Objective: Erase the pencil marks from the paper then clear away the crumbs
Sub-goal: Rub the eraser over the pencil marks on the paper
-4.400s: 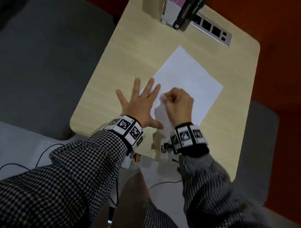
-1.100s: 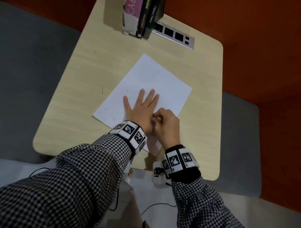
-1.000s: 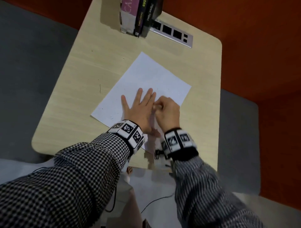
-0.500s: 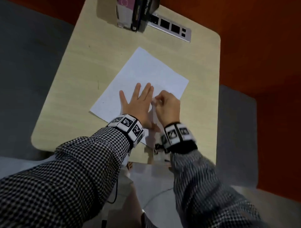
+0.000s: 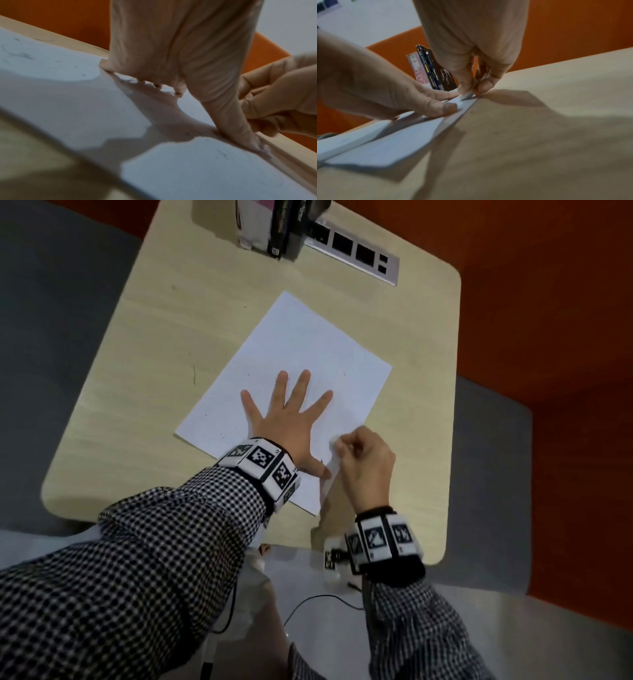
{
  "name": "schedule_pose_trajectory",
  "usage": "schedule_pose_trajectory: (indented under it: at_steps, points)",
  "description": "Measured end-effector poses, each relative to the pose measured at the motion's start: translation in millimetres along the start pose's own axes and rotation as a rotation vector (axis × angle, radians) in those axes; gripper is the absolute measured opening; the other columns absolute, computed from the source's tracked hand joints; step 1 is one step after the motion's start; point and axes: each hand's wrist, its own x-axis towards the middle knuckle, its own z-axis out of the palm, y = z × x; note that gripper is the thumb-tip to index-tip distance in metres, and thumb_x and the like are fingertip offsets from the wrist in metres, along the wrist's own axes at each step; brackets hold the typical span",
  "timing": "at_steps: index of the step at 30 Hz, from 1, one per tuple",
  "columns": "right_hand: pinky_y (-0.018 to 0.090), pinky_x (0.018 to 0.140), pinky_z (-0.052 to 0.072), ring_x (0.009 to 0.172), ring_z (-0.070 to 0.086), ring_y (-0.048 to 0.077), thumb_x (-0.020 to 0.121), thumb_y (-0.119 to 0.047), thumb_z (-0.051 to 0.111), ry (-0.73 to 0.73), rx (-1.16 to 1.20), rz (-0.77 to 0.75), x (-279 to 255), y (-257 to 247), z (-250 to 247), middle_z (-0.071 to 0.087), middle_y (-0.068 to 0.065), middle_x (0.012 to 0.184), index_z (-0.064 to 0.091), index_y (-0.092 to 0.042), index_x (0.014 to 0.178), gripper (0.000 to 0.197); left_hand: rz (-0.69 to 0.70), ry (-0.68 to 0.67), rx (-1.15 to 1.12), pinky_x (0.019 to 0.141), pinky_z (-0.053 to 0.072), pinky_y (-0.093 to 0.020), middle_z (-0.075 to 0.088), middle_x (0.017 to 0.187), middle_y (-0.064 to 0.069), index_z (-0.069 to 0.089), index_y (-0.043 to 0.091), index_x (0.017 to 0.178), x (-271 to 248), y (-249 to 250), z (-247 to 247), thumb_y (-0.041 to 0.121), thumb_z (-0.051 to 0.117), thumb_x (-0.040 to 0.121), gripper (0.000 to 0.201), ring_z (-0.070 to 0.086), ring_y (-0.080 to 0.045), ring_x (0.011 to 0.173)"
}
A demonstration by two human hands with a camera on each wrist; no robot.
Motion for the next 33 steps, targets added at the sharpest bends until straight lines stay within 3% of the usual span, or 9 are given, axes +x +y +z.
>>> schedule_pose_trajectory:
  at_steps: [6,11,15,17,22,26,31,33]
  points:
    - [0.032,0.068,0.050,0.072,0.061,0.026,0.074,-0.010,0.068,0.041,0.007,0.010,60,-13,3,0.068,0.010,0.075,0.065,-0.005,0.075,0.006,-0.021,0.001,0.006,0.101,-0.007,-0.077,-0.038,0.153,0.003,-0.021,0.045,0.146,-1,3,-2,0.080,0.067,0.056,0.131,-0.035,-0.029,0.140]
    - [0.030,0.062,0.043,0.068,0.057,0.024,0.074,-0.007,0.067,0.028,0.021,0.006,9,2,1,0.065,0.012,0.073,0.061,-0.006,0.069,0.008,-0.028,-0.002,0.000,0.101,-0.006,-0.076,-0.038,0.153,0.003,-0.022,0.044,0.147,-2,4,-2,0.081,0.066,0.056,0.131,-0.034,-0.029,0.141]
    - [0.036,0.071,0.051,0.073,0.061,0.027,0.073,-0.009,0.068,0.062,0.061,0.060,47,-4,1,0.067,0.011,0.075,0.064,-0.009,0.072,0.005,-0.028,-0.016,-0.008,0.101,-0.007,-0.076,-0.039,0.153,0.003,-0.022,0.044,0.147,-2,5,-4,0.079,0.068,0.057,0.132,-0.036,-0.029,0.140]
    - [0.035,0.072,0.051,0.074,0.062,0.026,0.074,-0.010,0.067,0.061,0.059,0.058,62,-6,2,0.068,0.010,0.075,0.063,-0.011,0.072,0.004,-0.035,-0.012,-0.010,0.101,-0.008,-0.076,-0.039,0.153,0.004,-0.022,0.044,0.147,-2,5,-4,0.079,0.068,0.056,0.132,-0.036,-0.028,0.140]
    - [0.030,0.065,0.046,0.069,0.059,0.025,0.074,-0.006,0.065,0.036,0.057,0.017,12,5,3,0.066,0.011,0.074,0.058,-0.015,0.066,0.013,-0.021,-0.013,-0.005,0.101,-0.007,-0.076,-0.039,0.153,0.004,-0.021,0.044,0.147,-1,3,-3,0.079,0.068,0.057,0.131,-0.035,-0.028,0.140]
    - [0.034,0.069,0.051,0.072,0.062,0.025,0.073,-0.005,0.068,0.045,0.062,0.030,53,-1,1,0.068,0.010,0.073,0.065,-0.007,0.072,0.004,-0.035,-0.020,-0.008,0.100,-0.008,-0.077,-0.041,0.151,0.003,-0.024,0.043,0.146,0,6,-2,0.080,0.069,0.055,0.135,-0.038,-0.029,0.139]
    - [0.022,0.063,0.047,0.064,0.057,0.011,0.075,-0.011,0.071,-0.076,0.079,0.046,62,-2,-13,0.062,-0.004,0.066,0.067,-0.009,0.076,0.004,-0.058,-0.040,-0.027,0.100,-0.009,-0.077,-0.045,0.149,0.003,-0.027,0.042,0.145,0,6,-7,0.080,0.072,0.050,0.142,-0.040,-0.029,0.137]
    - [0.022,0.061,0.046,0.064,0.057,0.011,0.076,-0.012,0.068,0.006,0.108,0.054,75,-1,-28,0.063,-0.003,0.066,0.067,-0.011,0.076,0.001,-0.086,-0.052,-0.038,0.100,-0.008,-0.076,-0.048,0.146,0.003,-0.029,0.042,0.144,-3,3,-9,0.078,0.073,0.051,0.143,-0.041,-0.029,0.137]
